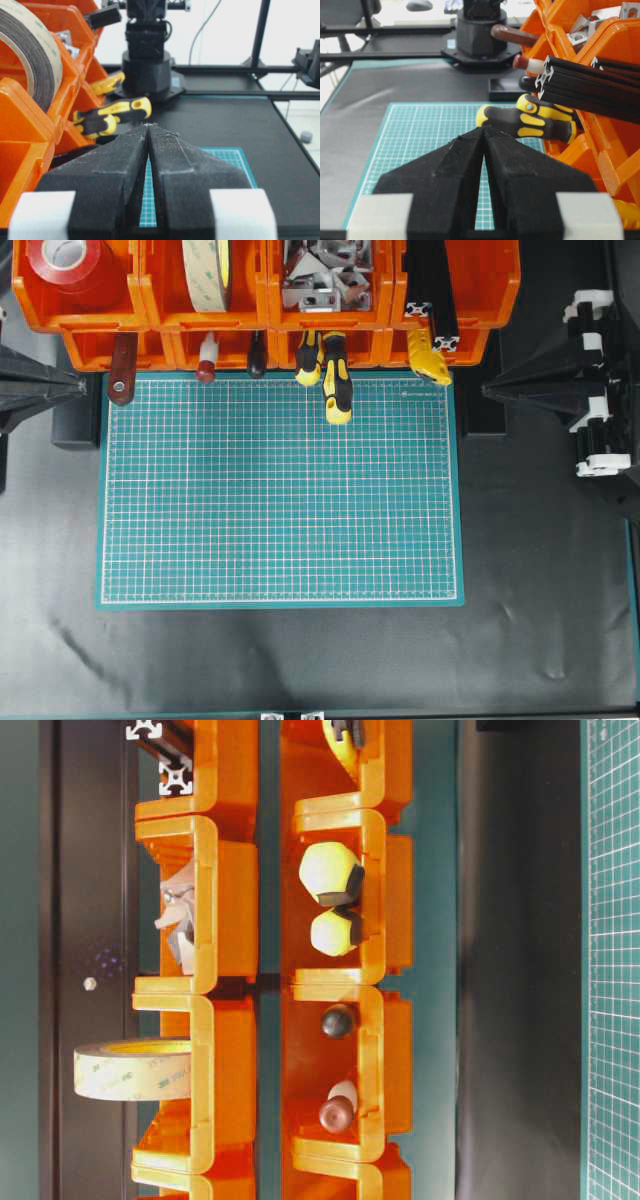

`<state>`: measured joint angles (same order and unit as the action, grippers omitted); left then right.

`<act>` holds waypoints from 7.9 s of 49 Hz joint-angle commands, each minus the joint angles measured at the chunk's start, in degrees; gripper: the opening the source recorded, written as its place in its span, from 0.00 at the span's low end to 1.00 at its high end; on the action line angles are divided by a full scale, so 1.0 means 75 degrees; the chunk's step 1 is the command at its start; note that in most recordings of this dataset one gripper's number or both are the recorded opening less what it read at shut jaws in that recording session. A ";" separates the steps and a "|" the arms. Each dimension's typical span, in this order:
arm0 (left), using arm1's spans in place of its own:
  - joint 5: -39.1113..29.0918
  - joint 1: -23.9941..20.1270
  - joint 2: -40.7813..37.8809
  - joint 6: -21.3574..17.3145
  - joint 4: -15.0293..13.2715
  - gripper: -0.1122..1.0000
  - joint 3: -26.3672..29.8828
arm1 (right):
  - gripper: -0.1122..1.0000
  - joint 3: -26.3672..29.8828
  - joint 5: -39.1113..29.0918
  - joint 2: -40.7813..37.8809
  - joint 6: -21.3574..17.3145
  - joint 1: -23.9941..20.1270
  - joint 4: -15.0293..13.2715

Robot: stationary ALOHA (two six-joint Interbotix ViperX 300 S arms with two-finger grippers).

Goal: Pick frame from container rack with right arm.

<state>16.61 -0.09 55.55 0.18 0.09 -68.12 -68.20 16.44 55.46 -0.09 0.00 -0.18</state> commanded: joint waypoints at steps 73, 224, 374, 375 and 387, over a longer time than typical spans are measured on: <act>-0.2250 0.0246 0.0223 0.0973 0.0293 0.10 0.1266 | 0.09 0.6188 -1.0863 -0.3504 -0.2074 -0.4078 -0.6000; -0.3070 0.0129 0.0715 0.0926 0.0293 0.10 0.1336 | 0.33 0.6164 -1.3547 -0.5977 -0.3047 -0.4570 -0.9949; -0.3258 0.0258 0.1582 0.1020 0.0293 0.10 0.1641 | 0.33 0.6809 -0.7594 -0.9504 -0.1441 -0.3738 -0.6703; -0.3258 0.0258 0.1582 0.1020 0.0293 0.10 0.1641 | 0.33 0.6809 -0.7559 -0.9504 -0.1430 -0.3738 -0.6680; -0.3270 0.0246 0.1582 0.0996 0.0293 0.10 0.1641 | 0.61 0.6773 -0.7336 -0.9574 -0.1500 -0.3727 -0.6422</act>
<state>-8.17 1.76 68.20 7.56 2.11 -57.30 -17.93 -39.29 -17.14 -11.07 -27.86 -48.69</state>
